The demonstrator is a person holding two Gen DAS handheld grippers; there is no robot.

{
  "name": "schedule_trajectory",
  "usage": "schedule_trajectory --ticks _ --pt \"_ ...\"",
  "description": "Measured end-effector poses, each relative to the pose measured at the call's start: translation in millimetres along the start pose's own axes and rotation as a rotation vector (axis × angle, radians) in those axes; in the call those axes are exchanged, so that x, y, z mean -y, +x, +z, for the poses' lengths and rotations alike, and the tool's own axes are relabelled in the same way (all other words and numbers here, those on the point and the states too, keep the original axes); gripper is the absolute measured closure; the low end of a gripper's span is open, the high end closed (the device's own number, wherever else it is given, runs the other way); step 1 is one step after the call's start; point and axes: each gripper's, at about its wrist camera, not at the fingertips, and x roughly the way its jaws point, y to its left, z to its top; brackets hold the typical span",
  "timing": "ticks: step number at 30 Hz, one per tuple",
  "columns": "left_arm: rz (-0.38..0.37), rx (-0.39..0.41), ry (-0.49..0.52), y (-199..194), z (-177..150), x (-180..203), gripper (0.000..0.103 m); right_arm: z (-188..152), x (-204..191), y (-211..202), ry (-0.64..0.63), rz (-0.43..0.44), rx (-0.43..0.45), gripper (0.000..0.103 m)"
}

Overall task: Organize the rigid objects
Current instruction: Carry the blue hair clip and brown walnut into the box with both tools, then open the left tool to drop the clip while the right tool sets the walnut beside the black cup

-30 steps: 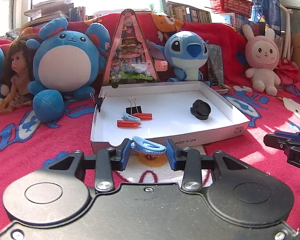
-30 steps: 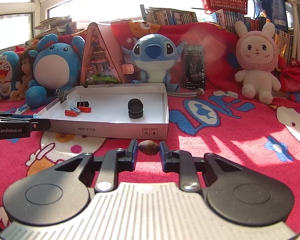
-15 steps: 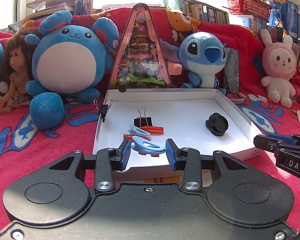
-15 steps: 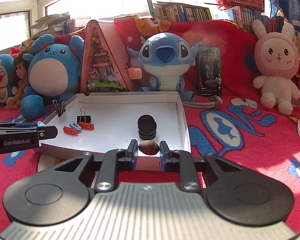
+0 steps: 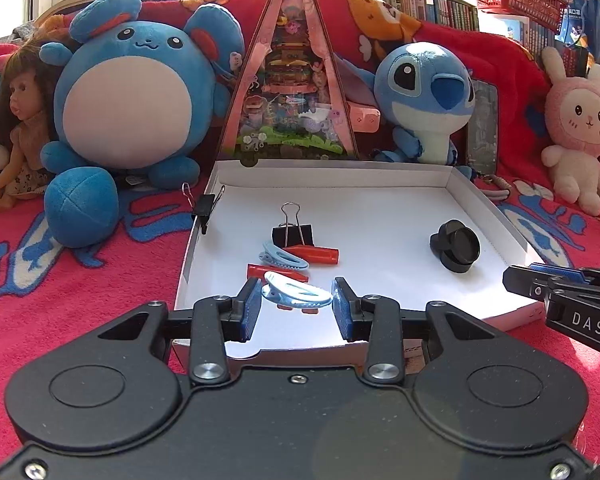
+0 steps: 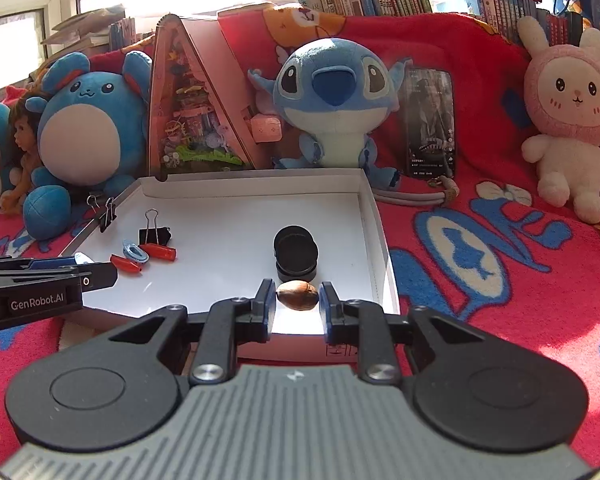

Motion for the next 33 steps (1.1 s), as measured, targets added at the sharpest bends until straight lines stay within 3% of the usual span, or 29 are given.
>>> schedule_trajectory --ticks 18,33 --pt "0.022 -0.051 -0.019 30 2 1 0.067 6 1 39 0.018 0.004 -0.101 0.075" --pt "0.039 -0.062 -0.027 46 6 3 0.067 7 6 55 0.041 -0.015 -0.125 0.075"
